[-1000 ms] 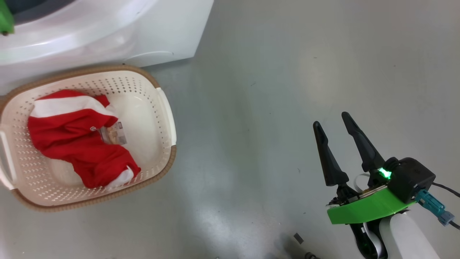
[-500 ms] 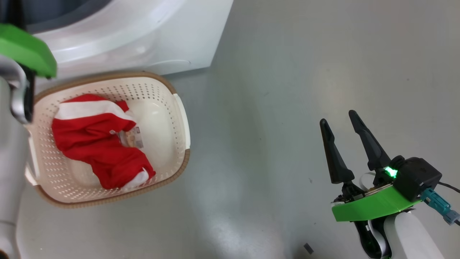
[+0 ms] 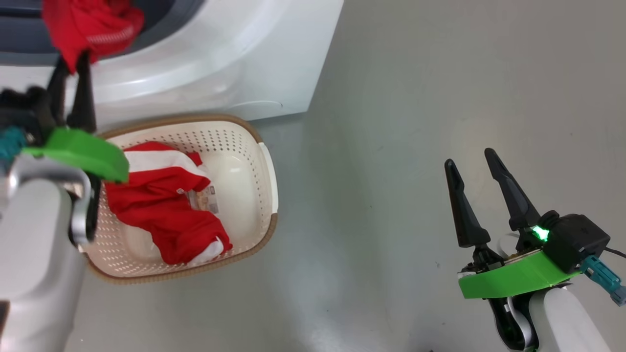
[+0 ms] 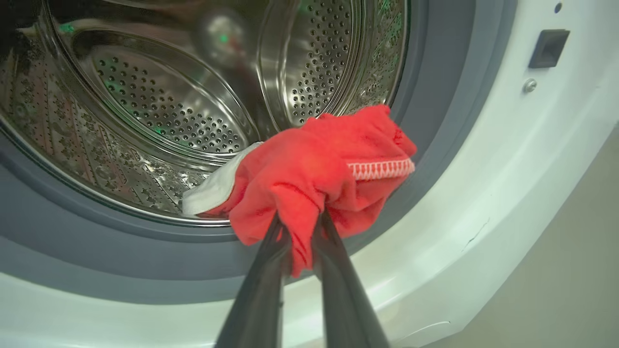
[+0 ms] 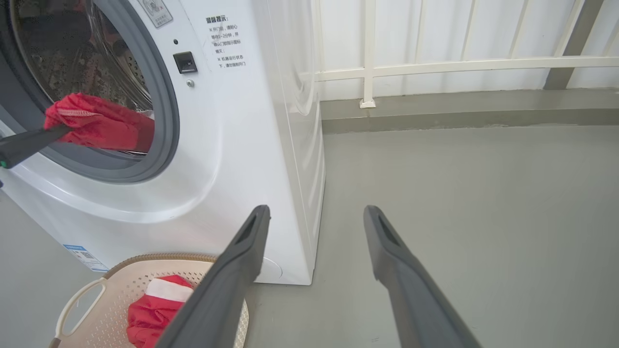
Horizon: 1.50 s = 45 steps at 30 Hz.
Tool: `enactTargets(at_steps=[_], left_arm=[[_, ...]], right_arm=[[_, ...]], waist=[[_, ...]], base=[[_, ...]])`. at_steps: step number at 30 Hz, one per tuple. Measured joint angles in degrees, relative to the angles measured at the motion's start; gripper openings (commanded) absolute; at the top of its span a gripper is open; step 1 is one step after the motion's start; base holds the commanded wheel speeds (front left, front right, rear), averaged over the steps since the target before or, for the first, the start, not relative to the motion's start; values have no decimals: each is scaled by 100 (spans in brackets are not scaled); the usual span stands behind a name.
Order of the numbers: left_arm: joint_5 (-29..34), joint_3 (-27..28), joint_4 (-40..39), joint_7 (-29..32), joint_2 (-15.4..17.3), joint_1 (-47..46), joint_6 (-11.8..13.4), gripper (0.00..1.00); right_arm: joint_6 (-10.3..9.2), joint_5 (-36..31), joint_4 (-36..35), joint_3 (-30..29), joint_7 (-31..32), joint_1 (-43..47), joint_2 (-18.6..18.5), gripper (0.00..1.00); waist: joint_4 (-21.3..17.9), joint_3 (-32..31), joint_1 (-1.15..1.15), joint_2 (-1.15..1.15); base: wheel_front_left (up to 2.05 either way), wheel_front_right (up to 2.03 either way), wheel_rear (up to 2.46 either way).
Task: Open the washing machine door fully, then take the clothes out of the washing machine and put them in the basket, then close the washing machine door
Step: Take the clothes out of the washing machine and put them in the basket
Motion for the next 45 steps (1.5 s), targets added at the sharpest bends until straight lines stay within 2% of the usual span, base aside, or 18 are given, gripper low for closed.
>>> enactTargets(at_steps=[17, 30, 45], left_arm=[[-132, -83, -1630, 19, -48, 1646, 463, 0], [-152, -260, -2537, 119, -177, 2395, 754, 0], [-198, -447, -3237, 212, -303, 3012, 954, 0]], right_arm=[[0, -92, -18, -248, 0, 276, -8, 100], [0, -143, -87, -437, 0, 563, -7, 100], [0, -144, -149, -555, 0, 589, -5, 100]], waist=[[266, -538, 0, 0], [530, -958, 0, 0], [756, -1175, 0, 0]], base=[[0, 0, 0], [0, 0, 0], [0, 0, 0]])
